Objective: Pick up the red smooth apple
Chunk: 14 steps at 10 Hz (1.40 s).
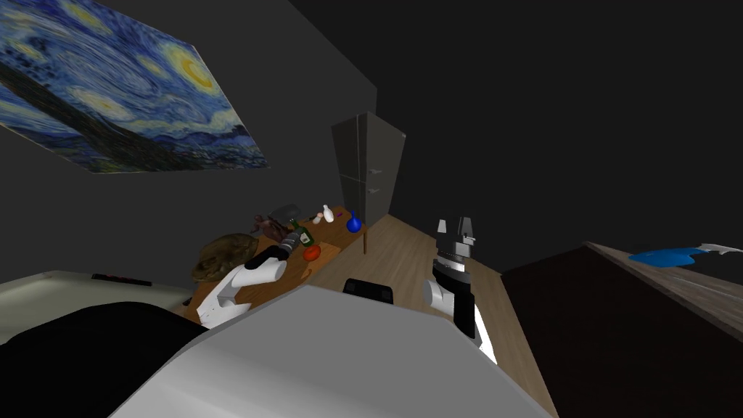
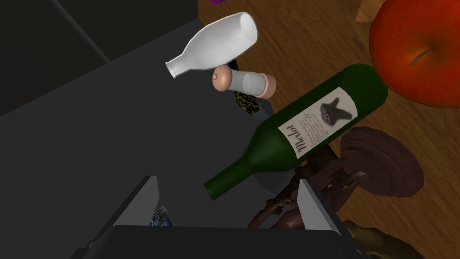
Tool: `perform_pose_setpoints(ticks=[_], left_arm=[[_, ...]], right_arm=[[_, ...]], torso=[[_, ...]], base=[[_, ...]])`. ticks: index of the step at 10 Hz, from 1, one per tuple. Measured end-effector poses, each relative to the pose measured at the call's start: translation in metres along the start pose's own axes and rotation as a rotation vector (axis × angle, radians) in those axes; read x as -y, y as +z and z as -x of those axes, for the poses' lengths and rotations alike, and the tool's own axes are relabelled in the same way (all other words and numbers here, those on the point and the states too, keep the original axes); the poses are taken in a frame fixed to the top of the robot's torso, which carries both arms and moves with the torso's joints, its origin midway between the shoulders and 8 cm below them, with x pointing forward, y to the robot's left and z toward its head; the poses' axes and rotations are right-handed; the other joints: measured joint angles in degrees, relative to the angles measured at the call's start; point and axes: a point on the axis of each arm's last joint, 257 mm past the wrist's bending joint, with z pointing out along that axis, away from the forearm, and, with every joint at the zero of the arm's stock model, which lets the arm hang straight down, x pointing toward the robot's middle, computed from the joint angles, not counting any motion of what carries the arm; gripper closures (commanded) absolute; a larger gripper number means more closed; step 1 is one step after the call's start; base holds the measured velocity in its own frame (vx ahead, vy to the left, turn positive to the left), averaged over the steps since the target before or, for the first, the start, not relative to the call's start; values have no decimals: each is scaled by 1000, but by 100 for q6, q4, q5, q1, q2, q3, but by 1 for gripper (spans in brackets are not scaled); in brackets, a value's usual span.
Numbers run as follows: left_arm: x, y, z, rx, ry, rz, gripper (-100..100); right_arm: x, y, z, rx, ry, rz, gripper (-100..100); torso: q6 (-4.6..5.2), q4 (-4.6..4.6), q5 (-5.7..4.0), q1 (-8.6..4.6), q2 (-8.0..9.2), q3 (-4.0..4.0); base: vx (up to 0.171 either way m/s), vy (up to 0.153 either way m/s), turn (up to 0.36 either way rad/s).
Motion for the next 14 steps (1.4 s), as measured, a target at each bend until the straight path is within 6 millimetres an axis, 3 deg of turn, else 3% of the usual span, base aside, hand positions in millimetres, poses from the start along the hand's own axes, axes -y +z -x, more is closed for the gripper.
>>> perform_pose_setpoints(ticks=[8,14], left_arm=[[-79,-5,37,31,36,252,-100],[-124,-18,57,37,45,417,-100]], right_arm=[[0,0,0,0,0,0,0],[0,0,0,0,0,0,0]], torso=[[-1,-3,-1,-6,-17,-9],[1,-4,-2,-7,-15,-9]], base=[[76,-52,47],[79,-46,37]])
